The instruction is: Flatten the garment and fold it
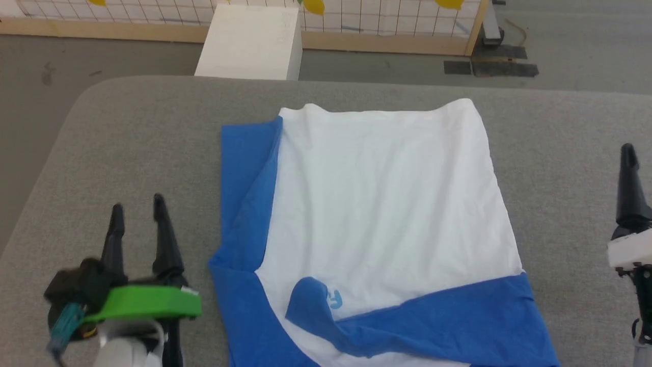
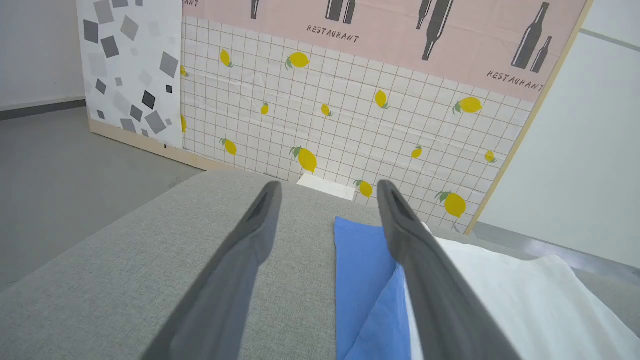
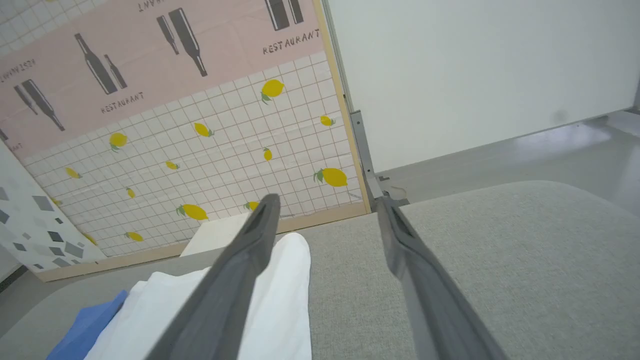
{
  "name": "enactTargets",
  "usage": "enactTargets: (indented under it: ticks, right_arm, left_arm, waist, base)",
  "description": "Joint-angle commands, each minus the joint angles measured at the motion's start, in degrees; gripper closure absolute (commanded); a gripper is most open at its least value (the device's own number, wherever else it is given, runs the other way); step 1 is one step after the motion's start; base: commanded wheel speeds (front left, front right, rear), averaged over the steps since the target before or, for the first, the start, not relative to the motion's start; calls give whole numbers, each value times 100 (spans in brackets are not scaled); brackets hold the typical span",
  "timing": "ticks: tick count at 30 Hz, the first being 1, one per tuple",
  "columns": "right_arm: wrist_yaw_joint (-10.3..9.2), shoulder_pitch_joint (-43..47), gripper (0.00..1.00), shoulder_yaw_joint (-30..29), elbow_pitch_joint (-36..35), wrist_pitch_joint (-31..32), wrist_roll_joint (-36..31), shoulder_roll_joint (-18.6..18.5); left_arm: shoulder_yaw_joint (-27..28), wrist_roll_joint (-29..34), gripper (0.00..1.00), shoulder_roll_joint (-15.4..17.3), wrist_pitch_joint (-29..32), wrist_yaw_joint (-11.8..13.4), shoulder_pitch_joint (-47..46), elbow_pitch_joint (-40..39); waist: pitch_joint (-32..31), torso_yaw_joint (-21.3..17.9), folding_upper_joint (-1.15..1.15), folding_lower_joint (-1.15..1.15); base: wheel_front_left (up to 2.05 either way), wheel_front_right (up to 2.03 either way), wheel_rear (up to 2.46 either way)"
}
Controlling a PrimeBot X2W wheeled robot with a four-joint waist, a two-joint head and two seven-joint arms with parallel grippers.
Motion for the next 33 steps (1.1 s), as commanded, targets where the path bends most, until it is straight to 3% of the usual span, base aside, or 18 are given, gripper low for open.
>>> enactTargets:
  ticks: [1, 8, 12, 20, 28, 33]
  right_arm:
    - [-8, 39, 0, -59, -99, 17, -69, 29]
    - [-8, -60, 0, -353, -504, 220, -108, 22]
    - [-8, -146, 0, -483, -734, 352, -84, 1]
    - [-8, -325, 0, -597, -1118, 560, 21, -20]
    - [-8, -425, 0, -659, -1305, 618, 102, -54]
    - [-8, -502, 0, -664, -1399, 573, 157, -95]
  left_arm:
    - [-71, -83, 0, 2, 107, -52, -301, 126]
    - [-264, -155, 0, 301, 850, -224, -1851, 927]
    - [-326, -268, 0, 587, 1573, -334, -2924, 1555]
    - [-433, -524, 0, 1217, 3687, -418, -4711, 2615]
    - [-544, -785, 0, 1358, 5733, -80, -5293, 2858]
    - [-613, -761, 0, 1447, 6287, 98, -5294, 2661]
  waist:
    - [187, -1, 0, 0]
    - [755, 1, 0, 0]
    - [1137, -52, 0, 0]
    - [1884, -243, 0, 0]
    - [2362, -307, 0, 0]
    - [2561, -346, 0, 0]
  base:
    - [0, 0, 0]
    - [0, 0, 0]
    - [0, 0, 0]
    - [0, 0, 0]
    - [0, 0, 0]
    - [0, 0, 0]
